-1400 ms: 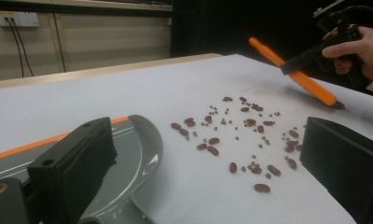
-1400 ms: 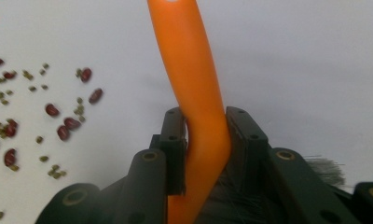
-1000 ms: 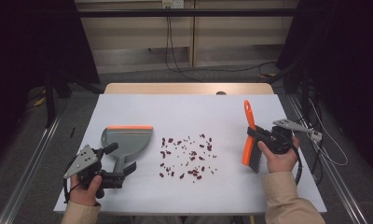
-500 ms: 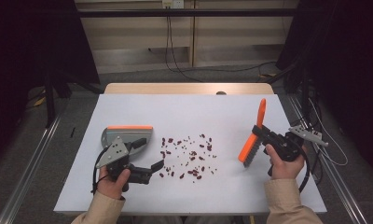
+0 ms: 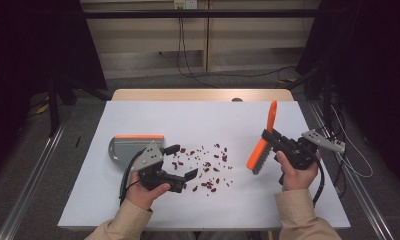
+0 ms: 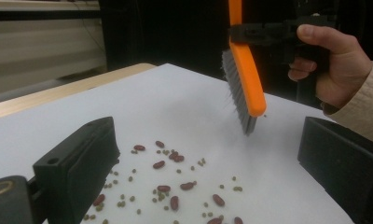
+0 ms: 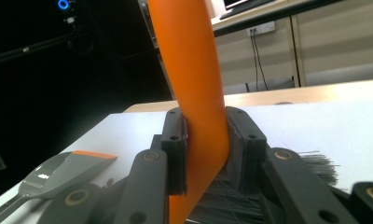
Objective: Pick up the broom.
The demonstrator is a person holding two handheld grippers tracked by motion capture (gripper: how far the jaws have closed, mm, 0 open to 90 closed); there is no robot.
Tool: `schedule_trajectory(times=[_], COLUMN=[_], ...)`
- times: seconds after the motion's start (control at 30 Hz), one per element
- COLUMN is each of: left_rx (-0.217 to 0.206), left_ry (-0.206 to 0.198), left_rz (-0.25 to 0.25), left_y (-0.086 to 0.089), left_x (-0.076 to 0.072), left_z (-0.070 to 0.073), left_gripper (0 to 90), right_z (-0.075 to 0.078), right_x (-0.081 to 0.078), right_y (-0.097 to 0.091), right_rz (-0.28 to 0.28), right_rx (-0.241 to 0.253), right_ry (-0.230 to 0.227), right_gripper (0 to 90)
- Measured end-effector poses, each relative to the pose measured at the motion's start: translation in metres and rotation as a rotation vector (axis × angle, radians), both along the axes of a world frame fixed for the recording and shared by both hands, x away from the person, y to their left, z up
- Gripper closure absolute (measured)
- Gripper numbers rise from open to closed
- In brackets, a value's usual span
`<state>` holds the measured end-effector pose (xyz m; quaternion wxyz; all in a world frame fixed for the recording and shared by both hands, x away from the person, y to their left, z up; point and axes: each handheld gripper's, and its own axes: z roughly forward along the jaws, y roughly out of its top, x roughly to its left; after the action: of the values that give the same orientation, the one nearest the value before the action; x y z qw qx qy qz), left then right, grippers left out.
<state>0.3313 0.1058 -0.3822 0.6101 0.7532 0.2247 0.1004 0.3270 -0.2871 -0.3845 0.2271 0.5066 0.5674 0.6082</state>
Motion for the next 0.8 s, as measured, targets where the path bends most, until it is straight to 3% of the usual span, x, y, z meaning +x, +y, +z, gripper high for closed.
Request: schedule_trajectory(times=[0.13, 0.37, 0.6, 0.7, 0.8], left_rx=[0.007, 0.032, 0.061, 0.078, 0.093], left_ry=[0.020, 0.070, 0.106, 0.116, 0.122], left_rz=[-0.011, -0.053, -0.043, -0.028, -0.020], left_y=[-0.013, -0.027, -0.036, -0.040, -0.044], left_x=[0.004, 0.012, 0.018, 0.021, 0.024], left_z=[-0.001, -0.007, -0.013, -0.016, -0.019], left_gripper=[4.7, 14.6, 24.2, 26.7, 35.5], right_z=[0.005, 0.013, 0.015, 0.015, 0.016], right_x=[0.003, 0.012, 0.022, 0.024, 0.025], right_y=[0.013, 0.047, 0.086, 0.095, 0.112], right_rz=[0.018, 0.060, 0.104, 0.123, 0.148], right_rx=[-0.007, -0.016, -0.056, -0.051, -0.076], right_ry=[-0.013, -0.032, -0.040, -0.035, -0.040], right_gripper=[71.3, 71.2, 71.3, 71.3, 71.2])
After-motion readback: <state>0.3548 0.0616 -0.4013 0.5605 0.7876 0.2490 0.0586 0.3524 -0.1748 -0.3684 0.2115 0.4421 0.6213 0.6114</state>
